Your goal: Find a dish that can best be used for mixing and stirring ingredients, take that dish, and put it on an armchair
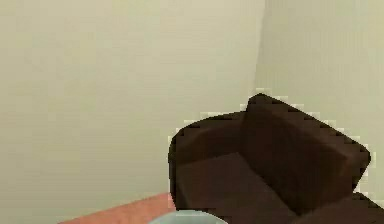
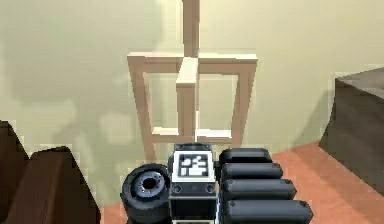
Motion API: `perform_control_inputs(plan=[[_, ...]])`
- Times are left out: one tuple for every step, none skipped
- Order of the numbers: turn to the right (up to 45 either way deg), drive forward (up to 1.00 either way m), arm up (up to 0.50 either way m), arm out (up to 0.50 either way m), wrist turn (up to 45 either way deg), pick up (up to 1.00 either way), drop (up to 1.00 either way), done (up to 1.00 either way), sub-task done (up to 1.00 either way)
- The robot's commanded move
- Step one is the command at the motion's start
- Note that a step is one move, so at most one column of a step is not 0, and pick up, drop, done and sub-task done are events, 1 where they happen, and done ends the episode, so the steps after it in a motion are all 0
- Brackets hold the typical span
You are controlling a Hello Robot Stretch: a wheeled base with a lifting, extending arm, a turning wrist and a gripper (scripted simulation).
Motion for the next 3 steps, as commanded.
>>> perform_control_inputs(plan=[[45.0, 0.00, 0.00, 0.00, 0.0, 0.00, 0.00, 0.00, 0.00], [39.0, 0.00, 0.00, 0.00, 0.0, 0.00, 0.00, 0.00, 0.00], [0.0, 0.20, 0.00, 0.00, 0.0, 0.00, 0.00, 0.00, 0.00]])
